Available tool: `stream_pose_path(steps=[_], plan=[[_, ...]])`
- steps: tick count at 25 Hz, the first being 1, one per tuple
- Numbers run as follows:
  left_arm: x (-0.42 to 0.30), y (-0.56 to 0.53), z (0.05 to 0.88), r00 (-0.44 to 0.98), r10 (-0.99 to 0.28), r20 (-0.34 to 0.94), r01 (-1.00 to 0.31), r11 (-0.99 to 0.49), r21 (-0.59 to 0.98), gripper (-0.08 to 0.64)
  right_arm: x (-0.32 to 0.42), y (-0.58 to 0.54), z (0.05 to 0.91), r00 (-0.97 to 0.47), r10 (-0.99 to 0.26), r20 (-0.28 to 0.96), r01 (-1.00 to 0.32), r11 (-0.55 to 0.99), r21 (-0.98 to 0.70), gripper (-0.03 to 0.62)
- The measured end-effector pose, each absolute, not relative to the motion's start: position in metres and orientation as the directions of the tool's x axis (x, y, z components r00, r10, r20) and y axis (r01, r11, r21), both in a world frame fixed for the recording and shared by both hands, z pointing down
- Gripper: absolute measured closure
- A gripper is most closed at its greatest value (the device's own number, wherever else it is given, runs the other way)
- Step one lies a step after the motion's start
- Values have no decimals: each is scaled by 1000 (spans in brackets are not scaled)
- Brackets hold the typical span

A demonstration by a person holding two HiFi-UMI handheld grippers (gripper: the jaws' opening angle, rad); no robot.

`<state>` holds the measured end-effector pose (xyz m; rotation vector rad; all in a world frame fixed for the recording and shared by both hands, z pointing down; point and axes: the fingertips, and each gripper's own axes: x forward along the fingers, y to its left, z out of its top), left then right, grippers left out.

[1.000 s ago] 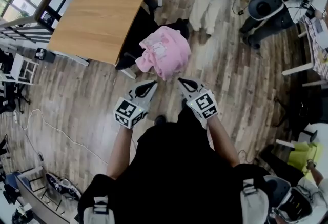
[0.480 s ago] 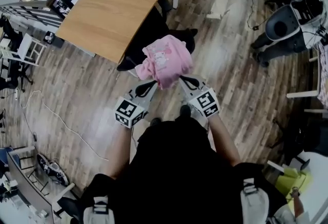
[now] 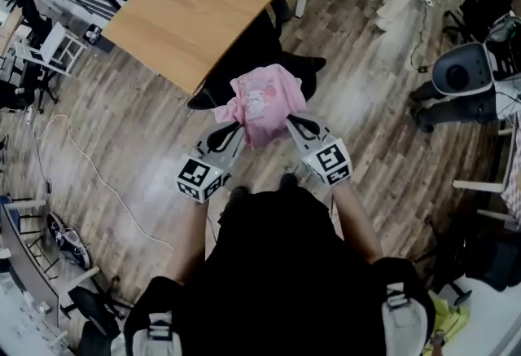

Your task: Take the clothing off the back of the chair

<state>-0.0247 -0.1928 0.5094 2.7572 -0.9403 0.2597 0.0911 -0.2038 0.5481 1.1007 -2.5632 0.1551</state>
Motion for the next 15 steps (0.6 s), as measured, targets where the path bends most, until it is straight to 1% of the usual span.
stream_pose_path(steps=[4,6,7,8,9,11,15], plan=[[-31,-201,512,731,-639,239,-677,-723,137,442,93,-214,541,-674,-667,318,-697,716,23,487],[-31,-200,511,718,-653,240,-692,-708,145,415,97,-219,541,-671,-673,312,-702,712,26,430],[-31,-200,510,714,-658,238,-696,-702,149,398,99,-223,540,-664,-681,308,-707,706,38,391],[-31,-201,510,711,-662,237,-700,-697,154,369,101,-227,539,-656,-690,306,-713,700,48,331],[-32,-201,511,707,-666,239,-705,-692,157,332,103,-230,539,-652,-694,305,-716,696,53,292],[-35,-203,513,692,-679,245,-719,-677,156,296,104,-234,541,-661,-686,306,-712,702,36,263],[-43,-211,515,649,-719,248,-759,-634,148,271,104,-238,549,-688,-653,318,-694,719,-26,250]])
